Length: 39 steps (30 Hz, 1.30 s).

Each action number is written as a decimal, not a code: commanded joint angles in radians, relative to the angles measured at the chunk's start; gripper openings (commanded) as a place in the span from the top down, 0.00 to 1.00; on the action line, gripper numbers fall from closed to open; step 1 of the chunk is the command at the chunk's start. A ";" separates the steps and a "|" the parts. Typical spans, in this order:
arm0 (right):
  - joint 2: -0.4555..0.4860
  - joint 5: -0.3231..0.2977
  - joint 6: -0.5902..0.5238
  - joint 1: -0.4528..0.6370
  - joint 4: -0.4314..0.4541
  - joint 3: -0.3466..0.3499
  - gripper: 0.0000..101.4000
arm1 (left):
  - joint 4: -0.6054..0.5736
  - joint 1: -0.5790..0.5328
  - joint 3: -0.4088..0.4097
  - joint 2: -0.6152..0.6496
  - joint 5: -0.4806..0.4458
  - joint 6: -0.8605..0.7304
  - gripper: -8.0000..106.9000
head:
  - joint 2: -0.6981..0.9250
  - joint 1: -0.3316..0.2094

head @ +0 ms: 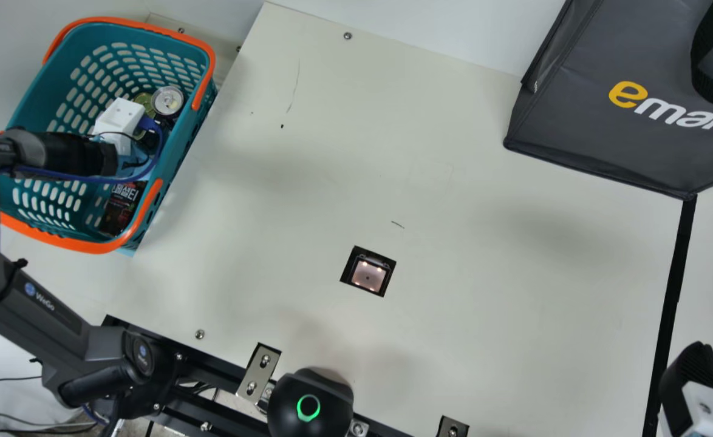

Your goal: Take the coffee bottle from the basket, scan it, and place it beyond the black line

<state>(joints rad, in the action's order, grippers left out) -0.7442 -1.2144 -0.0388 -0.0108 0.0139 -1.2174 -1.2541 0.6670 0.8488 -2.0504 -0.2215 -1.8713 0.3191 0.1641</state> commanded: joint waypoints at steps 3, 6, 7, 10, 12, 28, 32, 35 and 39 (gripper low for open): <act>0.000 0.000 0.000 0.000 0.000 0.000 0.10 | 0.007 -0.002 -0.007 0.034 -0.005 0.020 0.84 | 0.002 -0.026; 0.000 0.000 0.000 0.000 0.000 0.000 0.10 | 0.022 -0.003 -0.013 0.062 -0.013 0.045 0.84 | 0.002 -0.026; 0.000 0.000 0.000 0.000 0.000 0.000 0.10 | 0.029 -0.002 -0.014 0.072 -0.016 0.055 0.84 | 0.002 -0.026; 0.000 0.000 0.000 0.000 0.000 0.000 0.10 | 0.048 0.000 -0.018 0.100 -0.026 0.081 0.84 | 0.002 -0.026; 0.000 0.000 0.000 0.000 0.000 0.000 0.10 | 0.064 0.004 -0.021 0.122 -0.034 0.103 0.84 | 0.002 -0.026; 0.000 0.000 0.000 0.000 0.000 0.000 0.10 | 0.232 0.046 -0.044 0.303 -0.123 0.296 0.84 | 0.002 -0.026; 0.000 0.000 0.000 0.000 0.000 0.000 0.10 | 0.279 0.054 -0.039 0.339 -0.149 0.352 0.84 | 0.002 -0.026; 0.000 0.000 0.000 0.000 0.000 0.000 0.10 | 0.315 0.061 -0.034 0.366 -0.170 0.394 0.84 | 0.002 -0.026; 0.000 0.000 0.000 0.000 0.000 0.000 0.10 | 0.367 0.071 -0.024 0.400 -0.201 0.454 0.84 | 0.002 -0.026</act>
<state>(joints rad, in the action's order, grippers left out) -0.7442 -1.2144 -0.0388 -0.0108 0.0139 -1.2174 -0.9018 0.7360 0.8232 -1.6582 -0.4166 -1.4393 0.3191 0.1641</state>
